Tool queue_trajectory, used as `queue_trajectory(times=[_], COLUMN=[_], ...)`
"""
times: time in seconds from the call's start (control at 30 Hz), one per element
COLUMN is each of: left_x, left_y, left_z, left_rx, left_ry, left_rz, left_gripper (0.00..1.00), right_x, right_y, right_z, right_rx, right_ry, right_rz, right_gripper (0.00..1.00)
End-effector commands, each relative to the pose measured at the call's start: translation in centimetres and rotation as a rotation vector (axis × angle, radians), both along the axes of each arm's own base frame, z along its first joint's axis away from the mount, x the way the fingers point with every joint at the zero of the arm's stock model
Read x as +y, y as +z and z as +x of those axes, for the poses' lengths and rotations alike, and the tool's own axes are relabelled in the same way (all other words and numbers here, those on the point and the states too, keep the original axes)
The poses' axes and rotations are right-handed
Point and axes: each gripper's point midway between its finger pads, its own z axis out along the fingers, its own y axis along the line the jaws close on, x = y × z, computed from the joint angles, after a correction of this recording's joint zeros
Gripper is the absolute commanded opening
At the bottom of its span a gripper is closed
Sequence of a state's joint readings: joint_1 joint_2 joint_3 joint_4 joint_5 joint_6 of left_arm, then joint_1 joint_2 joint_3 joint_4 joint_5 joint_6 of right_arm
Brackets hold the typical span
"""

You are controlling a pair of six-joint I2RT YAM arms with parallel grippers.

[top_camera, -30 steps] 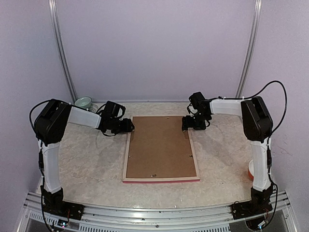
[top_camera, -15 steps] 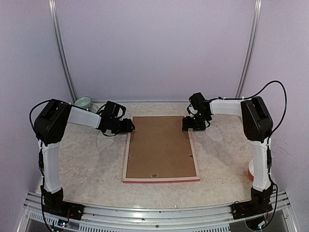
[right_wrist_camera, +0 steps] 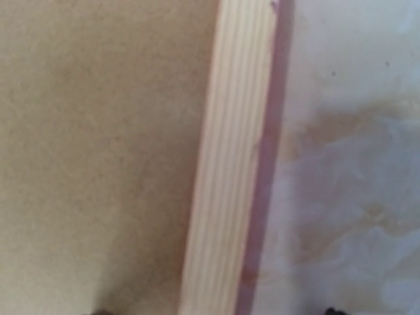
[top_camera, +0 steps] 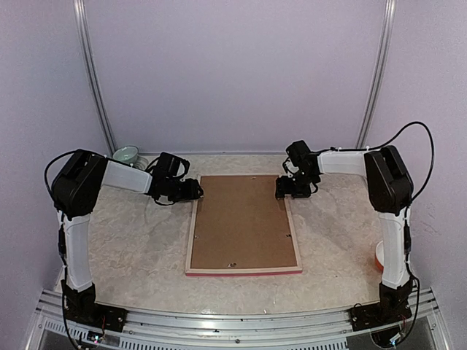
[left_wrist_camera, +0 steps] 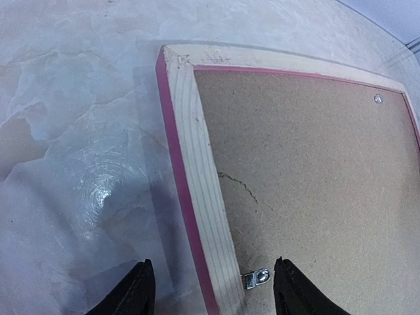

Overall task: Put the photo into the frame
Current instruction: Press the fastener onto the backboard.

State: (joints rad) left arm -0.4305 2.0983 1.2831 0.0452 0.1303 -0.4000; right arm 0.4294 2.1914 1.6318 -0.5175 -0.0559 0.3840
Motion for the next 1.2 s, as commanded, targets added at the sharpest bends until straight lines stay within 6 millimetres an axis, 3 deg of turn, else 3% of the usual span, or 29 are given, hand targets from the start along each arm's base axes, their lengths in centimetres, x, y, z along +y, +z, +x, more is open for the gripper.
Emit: queue_trajectory(times=[0.0,0.23,0.9,1.17], left_x=[0.2,0.1,0.0,0.0], left_y=[-0.9,-0.8,-0.7,-0.7], left_z=[-0.1,-0.1,-0.1,-0.1], left_rx=[0.013,0.012,0.013,0.014], left_ry=[-0.008,-0.011,-0.014,-0.015], left_rz=[-0.003,-0.009,-0.016,-0.017], left_gripper=[0.62,0.62,0.61,0.61], right_x=[-0.6,-0.9,-1.2,-1.2], right_y=[2.0,2.8,-0.8,-1.4], right_z=[0.0,0.2,-0.6,-0.8], right_rx=[-0.032,-0.045,0.04,0.056], right_ry=[-0.01,-0.017,-0.009,-0.001], right_rz=[0.013,0.02,-0.018,-0.018], right_gripper=[0.74,0.74,0.72,0.71])
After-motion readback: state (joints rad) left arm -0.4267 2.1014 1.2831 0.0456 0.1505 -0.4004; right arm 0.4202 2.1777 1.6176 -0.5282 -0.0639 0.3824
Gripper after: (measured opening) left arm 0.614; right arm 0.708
